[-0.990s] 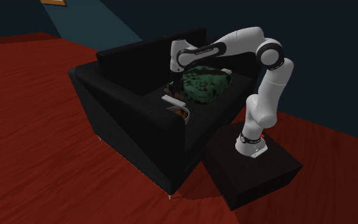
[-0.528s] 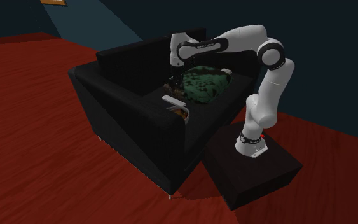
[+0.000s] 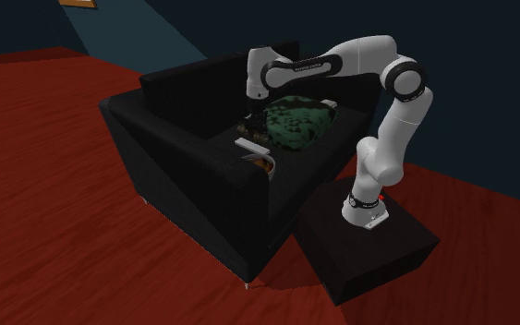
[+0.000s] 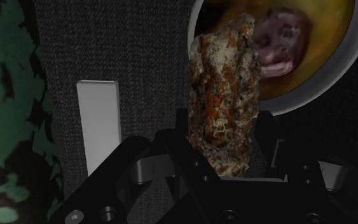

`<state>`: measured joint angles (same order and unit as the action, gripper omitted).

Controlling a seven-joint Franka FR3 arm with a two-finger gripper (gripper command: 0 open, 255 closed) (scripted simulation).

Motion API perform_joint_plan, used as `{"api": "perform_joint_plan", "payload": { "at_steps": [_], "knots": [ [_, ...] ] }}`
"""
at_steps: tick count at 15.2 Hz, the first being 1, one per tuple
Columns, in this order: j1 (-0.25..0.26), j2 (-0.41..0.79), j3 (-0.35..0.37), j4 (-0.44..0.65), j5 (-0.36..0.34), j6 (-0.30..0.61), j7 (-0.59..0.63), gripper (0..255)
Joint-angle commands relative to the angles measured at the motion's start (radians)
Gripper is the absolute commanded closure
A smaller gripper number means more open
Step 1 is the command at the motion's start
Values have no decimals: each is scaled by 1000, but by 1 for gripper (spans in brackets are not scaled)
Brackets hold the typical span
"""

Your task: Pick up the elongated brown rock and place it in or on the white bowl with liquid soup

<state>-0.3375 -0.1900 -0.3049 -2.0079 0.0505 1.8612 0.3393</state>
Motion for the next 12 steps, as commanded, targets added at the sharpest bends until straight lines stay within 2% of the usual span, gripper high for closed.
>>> {"api": "perform_joint_plan", "payload": {
  "at_steps": [1, 8, 12],
  "knots": [
    [20, -22, 34, -31, -2, 14, 56, 255],
    [93, -68, 155, -91, 8, 42, 246, 255],
    [93, -62, 154, -139, 10, 96, 241, 255]
  ]
}}
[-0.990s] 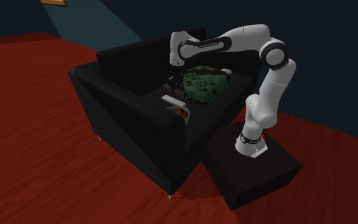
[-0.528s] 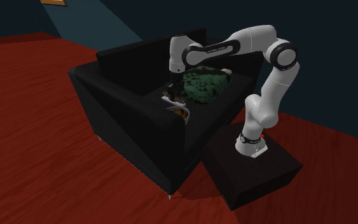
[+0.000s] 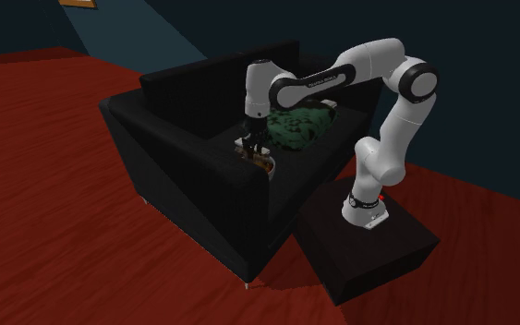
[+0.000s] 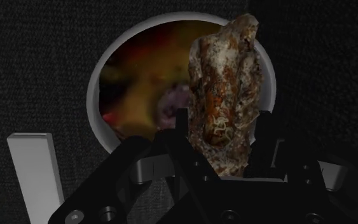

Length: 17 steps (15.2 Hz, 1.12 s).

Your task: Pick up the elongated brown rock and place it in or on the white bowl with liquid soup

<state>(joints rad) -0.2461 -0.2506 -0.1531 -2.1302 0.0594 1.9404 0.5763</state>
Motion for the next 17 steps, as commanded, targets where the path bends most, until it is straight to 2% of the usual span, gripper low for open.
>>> {"api": "perform_joint_plan", "payload": {
  "at_steps": [1, 9, 17],
  "knots": [
    [1, 1, 2, -28, 1, 30, 2, 255],
    [2, 24, 0, -111, 8, 135, -9, 255],
    [2, 24, 0, -111, 8, 135, -9, 255]
  ]
}}
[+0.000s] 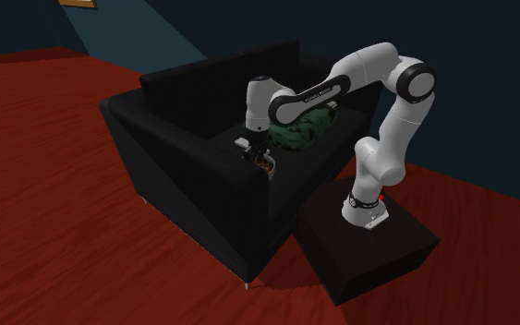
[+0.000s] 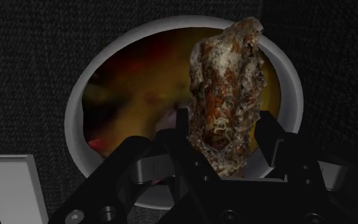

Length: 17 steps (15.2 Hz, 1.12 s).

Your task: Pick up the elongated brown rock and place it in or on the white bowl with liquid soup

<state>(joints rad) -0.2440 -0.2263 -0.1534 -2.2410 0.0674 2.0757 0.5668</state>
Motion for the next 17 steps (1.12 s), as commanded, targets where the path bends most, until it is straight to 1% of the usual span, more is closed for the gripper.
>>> {"api": "perform_joint_plan", "payload": {
  "at_steps": [1, 6, 10, 17],
  "knots": [
    [0, 0, 0, 0, 0, 0, 0, 0],
    [0, 0, 0, 0, 0, 0, 0, 0],
    [-5, -36, -2, 93, -10, -128, 6, 0],
    [-5, -36, -2, 93, -10, -128, 6, 0]
  ]
}}
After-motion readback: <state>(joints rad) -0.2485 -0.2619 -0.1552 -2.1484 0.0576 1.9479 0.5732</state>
